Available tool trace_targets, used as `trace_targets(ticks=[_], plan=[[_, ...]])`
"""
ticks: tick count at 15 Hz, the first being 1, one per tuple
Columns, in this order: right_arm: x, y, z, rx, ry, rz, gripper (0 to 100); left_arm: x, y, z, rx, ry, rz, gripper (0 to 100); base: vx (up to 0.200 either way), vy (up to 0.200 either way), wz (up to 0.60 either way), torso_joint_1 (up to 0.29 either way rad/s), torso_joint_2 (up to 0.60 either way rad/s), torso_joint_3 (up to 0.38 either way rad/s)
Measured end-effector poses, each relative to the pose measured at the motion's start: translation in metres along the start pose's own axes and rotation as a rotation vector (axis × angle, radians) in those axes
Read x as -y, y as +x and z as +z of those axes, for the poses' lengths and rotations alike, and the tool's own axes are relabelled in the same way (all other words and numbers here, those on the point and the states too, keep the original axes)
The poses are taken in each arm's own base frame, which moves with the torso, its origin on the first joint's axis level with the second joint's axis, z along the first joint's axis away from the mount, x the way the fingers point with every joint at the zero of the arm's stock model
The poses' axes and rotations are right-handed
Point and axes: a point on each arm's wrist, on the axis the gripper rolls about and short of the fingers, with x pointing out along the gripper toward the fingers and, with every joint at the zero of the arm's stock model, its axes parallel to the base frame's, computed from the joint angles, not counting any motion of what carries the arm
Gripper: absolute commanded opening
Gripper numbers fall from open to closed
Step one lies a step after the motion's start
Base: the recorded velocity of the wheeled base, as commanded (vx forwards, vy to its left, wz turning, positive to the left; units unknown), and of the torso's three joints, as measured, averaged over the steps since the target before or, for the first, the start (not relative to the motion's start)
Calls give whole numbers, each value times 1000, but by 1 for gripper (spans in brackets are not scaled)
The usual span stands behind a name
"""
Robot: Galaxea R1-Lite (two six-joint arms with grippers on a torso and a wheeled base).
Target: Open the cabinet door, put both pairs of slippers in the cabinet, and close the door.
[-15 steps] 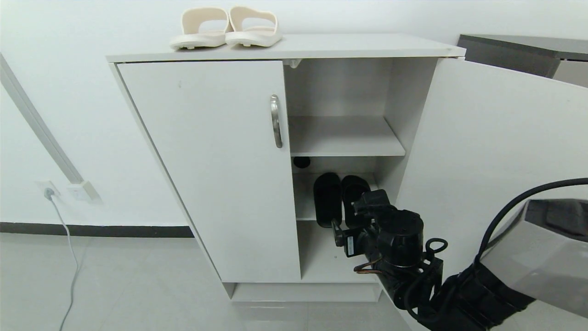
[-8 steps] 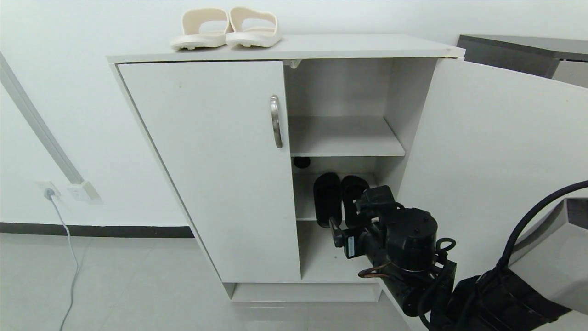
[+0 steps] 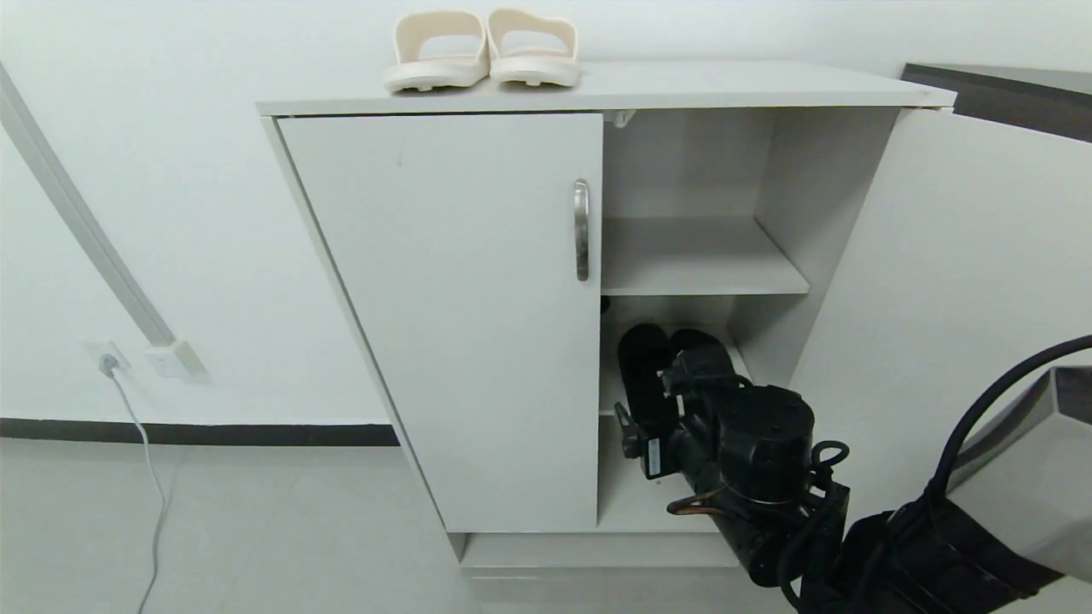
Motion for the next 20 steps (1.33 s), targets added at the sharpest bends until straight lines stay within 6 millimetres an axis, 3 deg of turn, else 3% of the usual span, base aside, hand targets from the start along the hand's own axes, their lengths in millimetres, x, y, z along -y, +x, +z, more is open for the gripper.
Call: trace_targets(ticks=[8,20], plan=[[2,0,-2,-6,-4,-3,100,0,0,0,0,0,0,0,0,200,0,-1,3,2],[19,9,-8,-12,0,-22,100,0,0,0,0,-1,8,0,0,0,0,0,0,0]])
